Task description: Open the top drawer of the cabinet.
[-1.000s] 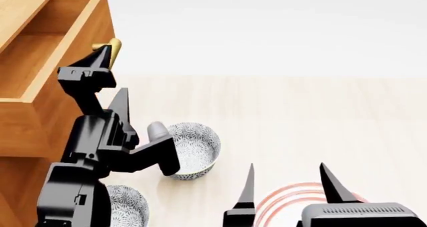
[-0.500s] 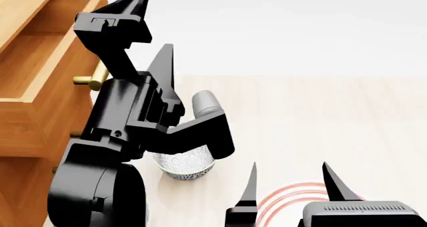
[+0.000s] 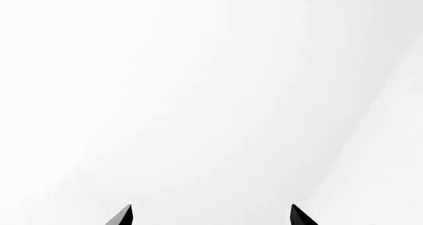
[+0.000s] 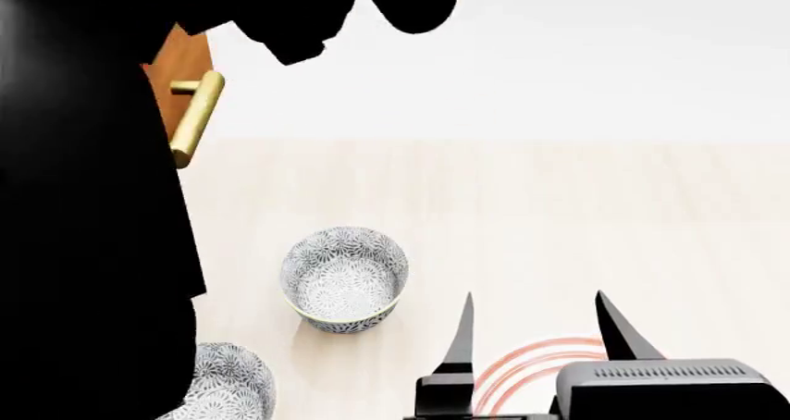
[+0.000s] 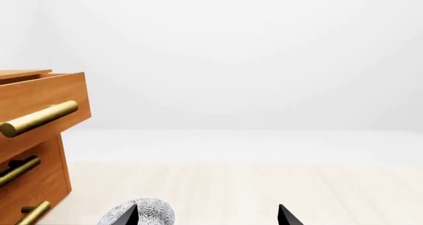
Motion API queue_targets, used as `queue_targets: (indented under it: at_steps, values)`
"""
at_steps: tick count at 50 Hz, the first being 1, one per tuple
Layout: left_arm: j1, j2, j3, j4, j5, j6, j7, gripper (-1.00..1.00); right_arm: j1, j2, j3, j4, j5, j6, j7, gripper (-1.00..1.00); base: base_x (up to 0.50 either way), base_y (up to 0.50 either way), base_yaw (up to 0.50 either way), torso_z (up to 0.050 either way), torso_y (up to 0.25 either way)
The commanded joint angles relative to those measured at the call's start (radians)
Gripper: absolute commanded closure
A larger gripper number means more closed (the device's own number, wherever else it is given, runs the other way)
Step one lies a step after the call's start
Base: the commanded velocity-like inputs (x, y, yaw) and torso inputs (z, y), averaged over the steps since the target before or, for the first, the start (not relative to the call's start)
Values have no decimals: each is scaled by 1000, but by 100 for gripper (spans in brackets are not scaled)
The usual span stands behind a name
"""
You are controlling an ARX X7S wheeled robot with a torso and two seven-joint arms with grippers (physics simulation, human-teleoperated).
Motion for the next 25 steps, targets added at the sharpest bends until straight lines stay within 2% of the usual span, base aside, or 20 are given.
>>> queue_targets:
  at_steps: [1,2,4,11,12,14,16,25]
  values:
    - [-237,1,-310,-136,-369,-144,65,-100,10,4,-8,20,-6,-8,-5,-100,0,0,0,0,0]
    - [-387,-99,-426,-286,-519,-144,-85,-100,12,3,-11,20,-7,-8,-5,-100,0,0,0,0,0]
    - [-483,-158,-481,-406,-819,-143,-385,-100,18,1,-13,22,-5,-5,-4,-100,0,0,0,0,0]
    - [-515,-214,-458,-530,-1869,-76,-1435,-100,29,-1,-20,41,-9,-12,-9,-100,0,0,0,0,0]
    - [-516,-222,-450,-534,-2019,-75,-1510,-100,33,-1,-19,43,-7,-9,-8,-100,0,0,0,0,0]
    - [-503,-242,-440,-549,-2269,-72,-1493,-100,30,-2,-22,48,-12,-18,-11,-100,0,0,0,0,0]
    - [-487,-245,-465,-581,-2288,-63,-1514,-100,33,-2,-23,53,-11,-17,-11,-100,0,0,0,0,0]
    - [-440,-281,-419,-622,-2246,-14,-1462,-100,34,-3,-31,66,-18,-24,-10,-100,0,0,0,0,0]
